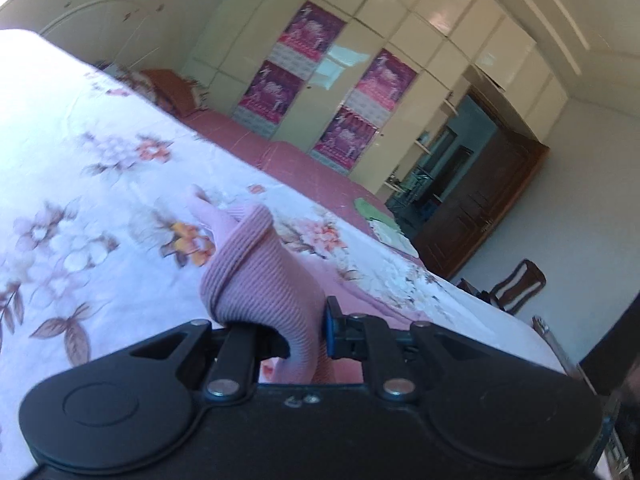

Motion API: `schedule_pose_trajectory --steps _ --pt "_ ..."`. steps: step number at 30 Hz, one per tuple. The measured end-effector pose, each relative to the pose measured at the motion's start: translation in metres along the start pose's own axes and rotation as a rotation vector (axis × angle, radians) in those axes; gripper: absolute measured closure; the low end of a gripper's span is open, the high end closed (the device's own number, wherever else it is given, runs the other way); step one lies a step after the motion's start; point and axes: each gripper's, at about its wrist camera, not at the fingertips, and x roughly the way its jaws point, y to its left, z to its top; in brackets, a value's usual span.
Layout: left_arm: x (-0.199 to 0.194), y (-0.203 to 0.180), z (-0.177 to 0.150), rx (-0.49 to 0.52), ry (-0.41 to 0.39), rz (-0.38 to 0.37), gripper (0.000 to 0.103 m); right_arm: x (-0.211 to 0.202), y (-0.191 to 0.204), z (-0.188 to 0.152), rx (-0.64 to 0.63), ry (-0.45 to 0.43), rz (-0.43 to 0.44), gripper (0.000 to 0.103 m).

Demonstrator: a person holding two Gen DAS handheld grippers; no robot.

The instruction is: Fold small clothes

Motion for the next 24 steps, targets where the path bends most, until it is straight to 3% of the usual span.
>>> schedule_pose_trajectory --steps 5,12,15,18,20,23,24 --pt "0.017 -0.071 -0.006 0.180 0.025 -0.130 0.092 -0.021 -0.030 0.001 0.131 -0.054 0.039 0.056" --pt "0.060 -0.155 -0.060 0.304 0.157 -0.298 0.093 -0.065 -0.121 -0.011 0.301 -0.073 -0.070 0.056" --pt "0.075 -0.179 -0.093 0.357 0.232 -0.342 0.094 -0.081 -0.157 -0.028 0.360 -0.057 -0.123 0.056" --pt "0.088 -0.187 -0.125 0.405 0.324 -0.314 0.094 -0.094 -0.182 -0.041 0.430 -0.037 -0.119 0.056" --pt "0.087 -0.185 -0.133 0.422 0.358 -0.294 0.087 -0.104 -0.194 -0.047 0.467 -0.036 -0.090 0.056" --pt "0.070 -0.184 -0.133 0.467 0.374 -0.299 0.066 -0.119 -0.205 -0.047 0.546 -0.052 -0.014 0.055" --pt "0.063 -0.183 -0.133 0.490 0.372 -0.293 0.042 -0.121 -0.209 -0.044 0.578 -0.053 0.014 0.038"
